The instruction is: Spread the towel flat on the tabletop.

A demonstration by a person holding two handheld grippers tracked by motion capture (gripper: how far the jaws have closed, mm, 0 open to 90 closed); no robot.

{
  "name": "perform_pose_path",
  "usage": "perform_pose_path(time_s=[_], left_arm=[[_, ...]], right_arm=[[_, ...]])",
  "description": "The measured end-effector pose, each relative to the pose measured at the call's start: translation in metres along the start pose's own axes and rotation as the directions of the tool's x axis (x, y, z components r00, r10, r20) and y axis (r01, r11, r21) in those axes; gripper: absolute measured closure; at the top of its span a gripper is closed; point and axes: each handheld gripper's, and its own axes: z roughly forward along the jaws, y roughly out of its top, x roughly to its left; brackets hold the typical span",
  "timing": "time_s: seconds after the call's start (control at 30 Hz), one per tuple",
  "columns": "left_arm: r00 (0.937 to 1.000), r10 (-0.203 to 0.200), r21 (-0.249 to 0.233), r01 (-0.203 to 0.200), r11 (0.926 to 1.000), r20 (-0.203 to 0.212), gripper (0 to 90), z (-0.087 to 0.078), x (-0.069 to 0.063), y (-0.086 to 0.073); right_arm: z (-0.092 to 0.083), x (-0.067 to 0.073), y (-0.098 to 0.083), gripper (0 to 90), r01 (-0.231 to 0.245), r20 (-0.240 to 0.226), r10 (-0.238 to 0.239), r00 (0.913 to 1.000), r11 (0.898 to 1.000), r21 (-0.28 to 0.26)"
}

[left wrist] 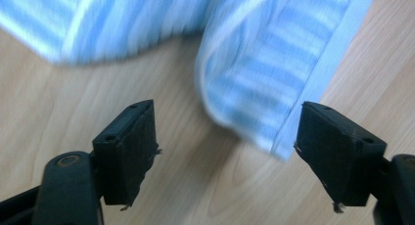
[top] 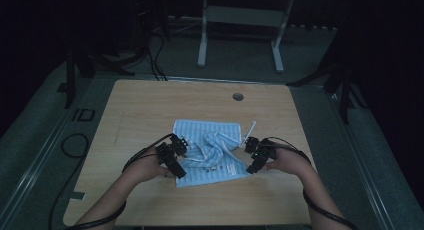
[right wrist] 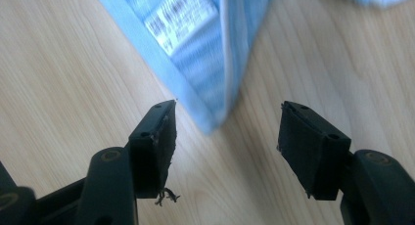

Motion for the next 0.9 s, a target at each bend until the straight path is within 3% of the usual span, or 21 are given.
perform_pose_path(time_s=[0.03,0.17,0.33,0.43,0.6,0.7,0.73,0.77,0.8,0.9], left_arm=[[0.9999,0.01,-0.002,-0.01,0.9999,0.003,30.3,0.0,-0.001,0.004],[0.9994,0.036,-0.013,-0.036,0.9993,0.0,31.9,0.004,-0.006,0.017],[0.9994,0.025,-0.049,-0.026,0.9985,-0.023,38.5,0.01,-0.007,0.035],[0.9996,0.019,-0.078,-0.021,0.9967,-0.02,41.0,0.012,-0.009,0.045],[0.9991,0.035,-0.1,-0.037,0.9943,-0.023,47.4,0.015,-0.014,0.059],[0.998,0.052,-0.102,-0.056,0.9932,-0.037,62.6,0.015,-0.014,0.062],[0.998,0.052,-0.102,-0.056,0.9932,-0.037,69.6,0.015,-0.014,0.062],[0.9977,0.055,-0.114,-0.059,0.9917,-0.039,69.6,0.014,-0.014,0.062],[0.9975,0.053,-0.118,-0.058,0.9913,-0.046,78.9,0.013,-0.014,0.061],[0.998,0.045,-0.135,-0.051,0.9896,-0.046,87.0,0.007,-0.013,0.057]], right_arm=[[-0.001,0.0,0.007,39.7,0.008,-0.002,-0.008,1.0,1.0,-0.008],[0.0,0.001,0.014,39.9,0.015,0.015,-0.015,0.9998,1.0,-0.003],[0.003,0.001,0.037,43.7,0.015,0.007,-0.015,0.9999,1.0,-0.021],[0.002,-0.001,0.048,45.8,0.005,0.002,-0.005,1.0,0.998,-0.065],[-0.001,-0.002,0.06,57.4,-0.002,0.008,0.003,1.0,0.995,-0.102],[-0.001,-0.001,0.061,68.8,0.012,0.023,-0.01,0.9997,0.995,-0.102],[-0.001,-0.001,0.061,68.8,0.012,0.023,-0.01,0.9997,0.995,-0.102],[0.0,0.0,0.061,71.8,0.012,0.029,-0.009,0.9995,0.995,-0.099],[-0.001,0.0,0.059,80.7,0.022,0.052,-0.017,0.9985,0.995,-0.094],[-0.004,0.001,0.054,87.5,0.029,0.075,-0.021,0.997,0.995,-0.097]])
